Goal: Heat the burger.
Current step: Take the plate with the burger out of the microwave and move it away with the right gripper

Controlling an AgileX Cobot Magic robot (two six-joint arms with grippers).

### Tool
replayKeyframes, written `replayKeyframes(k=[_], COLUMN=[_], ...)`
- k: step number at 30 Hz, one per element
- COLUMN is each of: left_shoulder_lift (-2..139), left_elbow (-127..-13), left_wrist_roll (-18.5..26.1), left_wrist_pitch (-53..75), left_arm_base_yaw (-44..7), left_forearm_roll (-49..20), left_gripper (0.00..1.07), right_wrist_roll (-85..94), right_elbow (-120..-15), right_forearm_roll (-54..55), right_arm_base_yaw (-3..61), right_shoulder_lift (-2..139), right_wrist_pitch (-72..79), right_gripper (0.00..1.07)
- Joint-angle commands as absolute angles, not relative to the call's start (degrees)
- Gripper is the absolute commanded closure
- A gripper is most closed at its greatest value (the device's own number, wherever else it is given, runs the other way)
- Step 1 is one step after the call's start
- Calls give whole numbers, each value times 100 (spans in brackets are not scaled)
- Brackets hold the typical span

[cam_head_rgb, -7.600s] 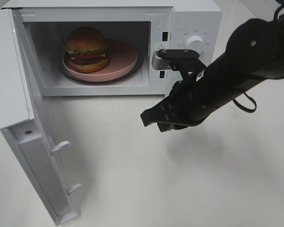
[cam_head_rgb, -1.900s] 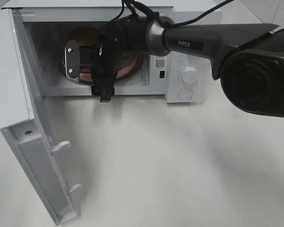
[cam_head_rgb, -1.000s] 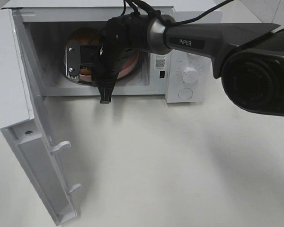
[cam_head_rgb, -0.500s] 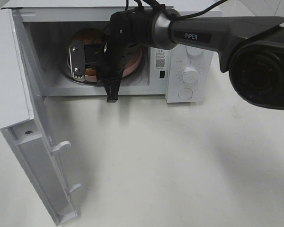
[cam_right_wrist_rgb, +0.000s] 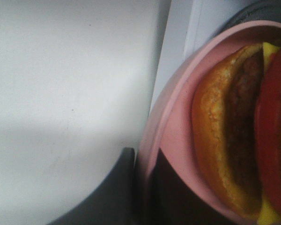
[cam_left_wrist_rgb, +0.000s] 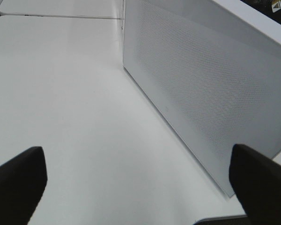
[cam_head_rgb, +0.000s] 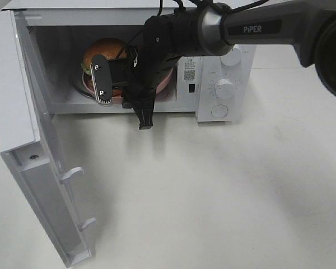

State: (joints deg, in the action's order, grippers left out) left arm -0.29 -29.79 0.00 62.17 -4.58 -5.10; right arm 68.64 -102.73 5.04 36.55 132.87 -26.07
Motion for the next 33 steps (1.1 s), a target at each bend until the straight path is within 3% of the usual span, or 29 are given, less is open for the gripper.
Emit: replayKeyframes(k=[1,12,33], left_shoulder_lift=[-126,-126,-126], left_elbow=[-2974,-2974,-2974], left_wrist_roll=[0,0,0], left_wrist_pitch=[6142,6142,6142], left_arm_base_yaw=[-447,-447,-447], left_forearm_roll=[-539,-539,-539], left_gripper=[9,9,9], right_wrist_roll=[7105,7380,7105], right_elbow=[-9901,-9282,-8394], right_forearm_roll=[550,1094,808], right_arm_base_yaw=[3696,3724,3896], right_shoulder_lift=[12892,12468,11608], right_wrist_pitch=[-2160,-1839,-1914], right_gripper=[107,107,107])
